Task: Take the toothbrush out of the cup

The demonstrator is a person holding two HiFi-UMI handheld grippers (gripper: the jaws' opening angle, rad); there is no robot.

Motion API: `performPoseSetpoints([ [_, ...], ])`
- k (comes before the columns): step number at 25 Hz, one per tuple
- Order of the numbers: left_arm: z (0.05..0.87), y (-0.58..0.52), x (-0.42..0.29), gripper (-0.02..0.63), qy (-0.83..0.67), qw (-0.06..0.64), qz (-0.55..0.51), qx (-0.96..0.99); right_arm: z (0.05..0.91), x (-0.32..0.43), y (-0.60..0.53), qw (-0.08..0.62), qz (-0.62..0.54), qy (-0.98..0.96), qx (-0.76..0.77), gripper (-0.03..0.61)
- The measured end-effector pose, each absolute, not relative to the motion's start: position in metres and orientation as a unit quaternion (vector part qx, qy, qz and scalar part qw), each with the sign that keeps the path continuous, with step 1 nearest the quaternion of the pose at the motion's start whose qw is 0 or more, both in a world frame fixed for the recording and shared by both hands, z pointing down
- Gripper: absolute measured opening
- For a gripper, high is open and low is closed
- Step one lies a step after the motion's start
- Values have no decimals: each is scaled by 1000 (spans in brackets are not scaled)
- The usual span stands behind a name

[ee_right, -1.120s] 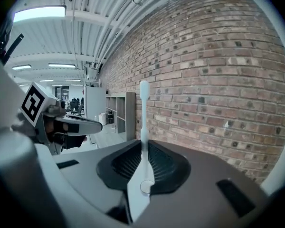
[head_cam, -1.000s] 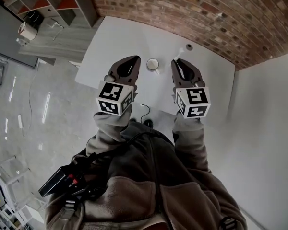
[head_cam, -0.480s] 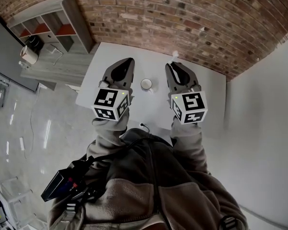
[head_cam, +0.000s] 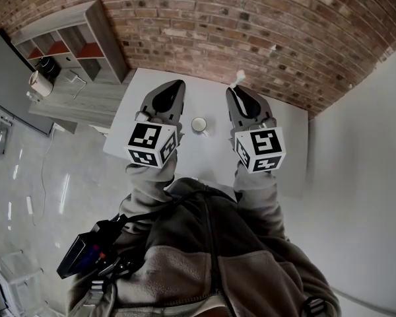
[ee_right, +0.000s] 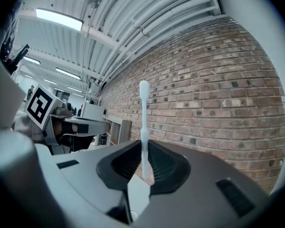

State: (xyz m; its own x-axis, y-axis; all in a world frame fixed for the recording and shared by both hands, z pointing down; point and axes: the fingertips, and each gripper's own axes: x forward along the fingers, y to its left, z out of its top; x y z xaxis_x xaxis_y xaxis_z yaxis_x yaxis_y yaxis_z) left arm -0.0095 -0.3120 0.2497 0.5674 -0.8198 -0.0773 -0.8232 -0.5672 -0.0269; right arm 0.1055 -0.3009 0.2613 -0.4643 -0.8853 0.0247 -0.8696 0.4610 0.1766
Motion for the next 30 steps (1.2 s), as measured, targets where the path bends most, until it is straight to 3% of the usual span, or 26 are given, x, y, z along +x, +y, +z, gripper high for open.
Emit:
performPoseSetpoints([
  [30, 258, -312, -7, 5, 462, 23, 15, -886, 261, 111, -294, 59, -81, -845, 526, 44],
])
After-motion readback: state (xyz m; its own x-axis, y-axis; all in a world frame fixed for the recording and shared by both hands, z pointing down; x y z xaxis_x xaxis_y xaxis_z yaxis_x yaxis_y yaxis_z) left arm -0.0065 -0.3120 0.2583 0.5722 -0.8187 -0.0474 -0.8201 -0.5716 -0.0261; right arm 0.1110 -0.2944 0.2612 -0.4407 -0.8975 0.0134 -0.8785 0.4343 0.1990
